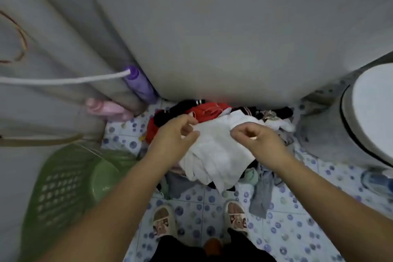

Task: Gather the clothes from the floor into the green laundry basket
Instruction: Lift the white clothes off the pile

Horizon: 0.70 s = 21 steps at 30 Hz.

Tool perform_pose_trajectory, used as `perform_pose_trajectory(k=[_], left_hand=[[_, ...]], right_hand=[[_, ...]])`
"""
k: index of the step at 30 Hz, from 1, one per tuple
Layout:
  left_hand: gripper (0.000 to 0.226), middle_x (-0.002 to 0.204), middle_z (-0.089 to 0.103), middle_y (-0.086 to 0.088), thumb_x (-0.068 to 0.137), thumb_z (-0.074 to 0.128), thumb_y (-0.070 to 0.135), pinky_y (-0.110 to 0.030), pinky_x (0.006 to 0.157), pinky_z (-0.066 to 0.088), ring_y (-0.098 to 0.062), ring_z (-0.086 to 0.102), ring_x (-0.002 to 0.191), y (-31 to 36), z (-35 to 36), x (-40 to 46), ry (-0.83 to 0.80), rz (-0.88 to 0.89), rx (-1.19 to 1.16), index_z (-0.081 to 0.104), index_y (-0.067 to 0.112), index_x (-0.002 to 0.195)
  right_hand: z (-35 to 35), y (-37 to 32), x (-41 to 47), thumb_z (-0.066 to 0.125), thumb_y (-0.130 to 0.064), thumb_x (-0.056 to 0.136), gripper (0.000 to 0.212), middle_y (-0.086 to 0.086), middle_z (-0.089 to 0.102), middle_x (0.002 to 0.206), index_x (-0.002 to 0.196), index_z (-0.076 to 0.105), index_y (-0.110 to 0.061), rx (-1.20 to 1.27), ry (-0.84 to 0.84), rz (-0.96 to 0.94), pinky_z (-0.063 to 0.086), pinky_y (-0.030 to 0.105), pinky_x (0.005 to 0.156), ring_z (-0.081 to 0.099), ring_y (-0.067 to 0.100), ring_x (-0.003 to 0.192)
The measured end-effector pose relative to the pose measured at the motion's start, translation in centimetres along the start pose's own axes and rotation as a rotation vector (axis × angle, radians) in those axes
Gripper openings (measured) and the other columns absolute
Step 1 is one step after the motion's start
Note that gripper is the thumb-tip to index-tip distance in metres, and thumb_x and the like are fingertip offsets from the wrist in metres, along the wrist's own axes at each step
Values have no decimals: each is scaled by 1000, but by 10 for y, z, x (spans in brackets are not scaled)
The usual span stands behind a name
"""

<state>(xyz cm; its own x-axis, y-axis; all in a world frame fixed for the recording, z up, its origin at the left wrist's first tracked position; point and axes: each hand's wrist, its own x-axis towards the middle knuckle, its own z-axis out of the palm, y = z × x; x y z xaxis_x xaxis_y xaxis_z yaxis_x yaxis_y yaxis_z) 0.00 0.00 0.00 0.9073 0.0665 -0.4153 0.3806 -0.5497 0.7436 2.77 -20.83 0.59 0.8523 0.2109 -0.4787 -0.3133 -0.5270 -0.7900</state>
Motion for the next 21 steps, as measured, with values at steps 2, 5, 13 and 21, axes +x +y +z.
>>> perform_pose_trajectory(k=[2, 5, 13, 21], left_hand=[[42, 124, 52, -4, 83, 69, 25, -16, 88, 39, -12, 52, 107, -26, 23, 18, -98, -36, 83, 57, 21, 123], [86, 152, 20, -4, 71, 78, 41, -28, 110, 31, -21, 27, 139, -75, 66, 47, -289, -99, 192, 32, 35, 144], [128, 155, -31, -1, 67, 80, 46, -59, 117, 16, -27, -26, 145, -154, 148, 120, -369, -78, 429, -21, 41, 145], [132, 158, -22, -2, 61, 83, 48, -52, 119, 15, -26, -20, 147, -199, 175, 143, -294, 57, 385, -20, 44, 145]], right_hand=[[23, 31, 25, 61, -29, 90, 30, 2, 58, 109, 118, 61, -20, -389, -79, -30, 40, 20, 83, 53, 14, 101], [58, 86, 64, 59, -36, 89, 73, 11, 23, 153, 149, 17, -34, -887, -209, 34, 30, 43, 109, 22, 30, 141], [104, 166, 150, 75, -17, 76, 126, 4, -38, 151, 139, -32, -42, -1245, -130, 167, 20, 72, 104, -26, 37, 143], [120, 190, 167, 46, -17, 90, 27, 11, 39, 138, 114, 57, -17, -1168, 186, -221, 43, 37, 74, 37, 29, 129]])
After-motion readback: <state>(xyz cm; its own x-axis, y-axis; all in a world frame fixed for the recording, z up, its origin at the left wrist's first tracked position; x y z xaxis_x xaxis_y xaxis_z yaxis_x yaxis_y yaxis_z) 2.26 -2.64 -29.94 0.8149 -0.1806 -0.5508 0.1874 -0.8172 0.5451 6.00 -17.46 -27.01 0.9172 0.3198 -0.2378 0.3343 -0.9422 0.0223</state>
